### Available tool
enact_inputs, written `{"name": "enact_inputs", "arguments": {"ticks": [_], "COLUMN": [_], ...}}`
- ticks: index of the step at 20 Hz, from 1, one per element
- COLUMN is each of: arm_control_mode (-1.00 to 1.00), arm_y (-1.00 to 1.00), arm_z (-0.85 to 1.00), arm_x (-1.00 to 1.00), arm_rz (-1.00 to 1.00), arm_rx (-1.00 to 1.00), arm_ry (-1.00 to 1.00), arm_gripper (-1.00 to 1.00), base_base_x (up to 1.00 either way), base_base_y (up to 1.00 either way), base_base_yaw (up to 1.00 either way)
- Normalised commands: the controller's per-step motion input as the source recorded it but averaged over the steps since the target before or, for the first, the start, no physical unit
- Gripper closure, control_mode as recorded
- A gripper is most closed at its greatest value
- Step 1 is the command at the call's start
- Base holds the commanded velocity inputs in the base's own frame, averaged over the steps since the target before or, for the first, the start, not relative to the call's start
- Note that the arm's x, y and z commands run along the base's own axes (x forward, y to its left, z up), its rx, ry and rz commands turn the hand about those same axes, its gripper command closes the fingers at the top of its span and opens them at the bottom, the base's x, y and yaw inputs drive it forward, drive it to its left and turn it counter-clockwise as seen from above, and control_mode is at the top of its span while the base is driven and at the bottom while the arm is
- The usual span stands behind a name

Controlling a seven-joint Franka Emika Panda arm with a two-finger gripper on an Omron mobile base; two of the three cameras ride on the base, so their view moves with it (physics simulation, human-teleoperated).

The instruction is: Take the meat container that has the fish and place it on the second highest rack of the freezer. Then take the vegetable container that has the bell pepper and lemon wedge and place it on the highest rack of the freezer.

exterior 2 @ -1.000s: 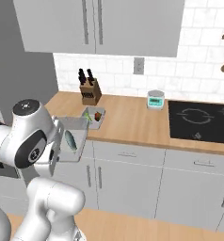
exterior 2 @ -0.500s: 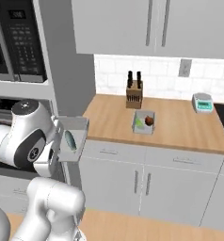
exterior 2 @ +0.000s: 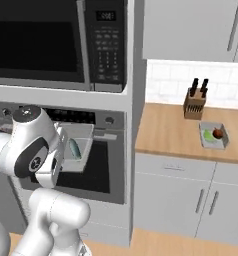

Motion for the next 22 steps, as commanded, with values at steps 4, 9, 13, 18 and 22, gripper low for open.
{"name": "enact_inputs", "arguments": {"ticks": [4,9,13,18,22], "arm_control_mode": [1.00,1.00,1.00,1.00,1.00], "arm_y": [0.00,0.00,0.00,0.00,0.00], "arm_z": [0.00,0.00,0.00,0.00,0.00], "arm_x": [0.00,0.00,0.00,0.00,0.00], "arm_rz": [0.00,0.00,0.00,0.00,0.00], "arm_rx": [0.00,0.00,0.00,0.00,0.00], "arm_ry": [0.00,0.00,0.00,0.00,0.00], "arm_gripper": [1.00,1.00,1.00,1.00,1.00], "base_base_x": [-0.28,-0.25,-0.24,-0.52,-0.37], "base_base_y": [1.00,1.00,1.00,1.00,0.97], "base_base_yaw": [0.02,0.00,0.00,0.00,0.00]}}
